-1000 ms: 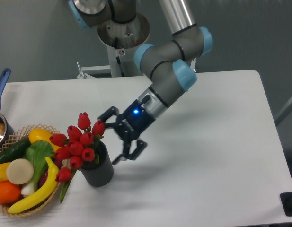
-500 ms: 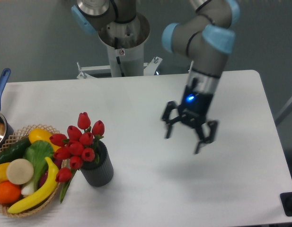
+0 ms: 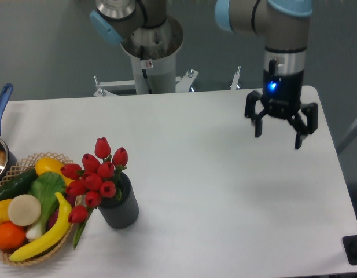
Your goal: Insert the flowers into the vase
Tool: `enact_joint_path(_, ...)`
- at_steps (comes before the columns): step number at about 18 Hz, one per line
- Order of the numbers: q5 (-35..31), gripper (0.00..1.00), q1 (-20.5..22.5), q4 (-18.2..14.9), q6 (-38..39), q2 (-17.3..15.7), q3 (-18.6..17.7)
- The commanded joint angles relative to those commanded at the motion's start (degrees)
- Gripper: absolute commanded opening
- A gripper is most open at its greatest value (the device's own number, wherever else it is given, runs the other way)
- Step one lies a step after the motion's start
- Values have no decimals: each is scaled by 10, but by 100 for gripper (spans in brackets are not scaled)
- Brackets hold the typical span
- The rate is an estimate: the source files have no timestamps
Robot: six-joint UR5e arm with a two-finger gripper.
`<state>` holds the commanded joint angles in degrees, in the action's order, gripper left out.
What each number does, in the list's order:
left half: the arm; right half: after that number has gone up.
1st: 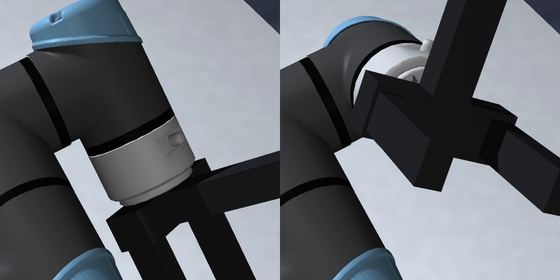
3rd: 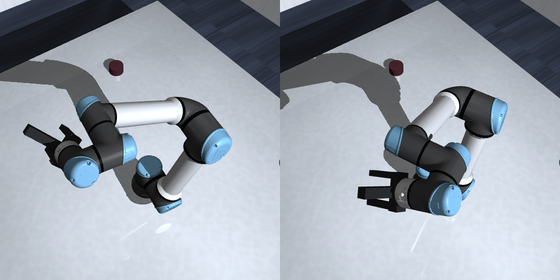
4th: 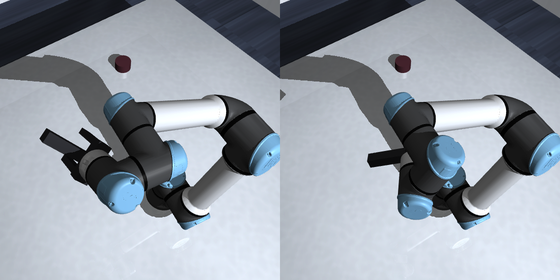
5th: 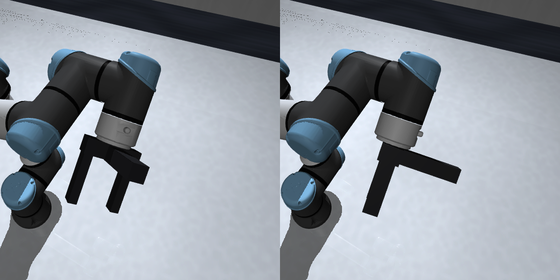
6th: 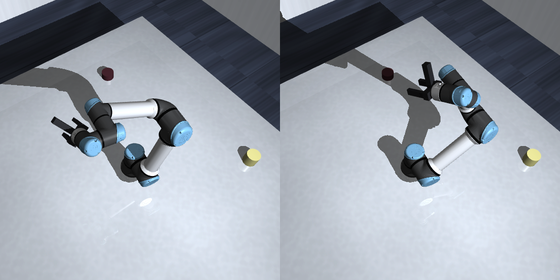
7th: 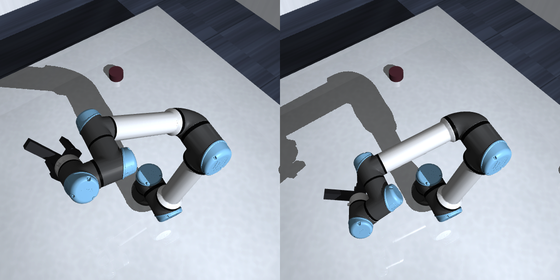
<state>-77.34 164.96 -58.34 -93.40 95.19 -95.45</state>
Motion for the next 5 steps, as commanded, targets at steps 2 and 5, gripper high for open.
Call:
enact_joint_path(2,2,100,26,-43,-59,-11,5)
enact_joint_path(5,13,100,42,-63,-90,-23,4)
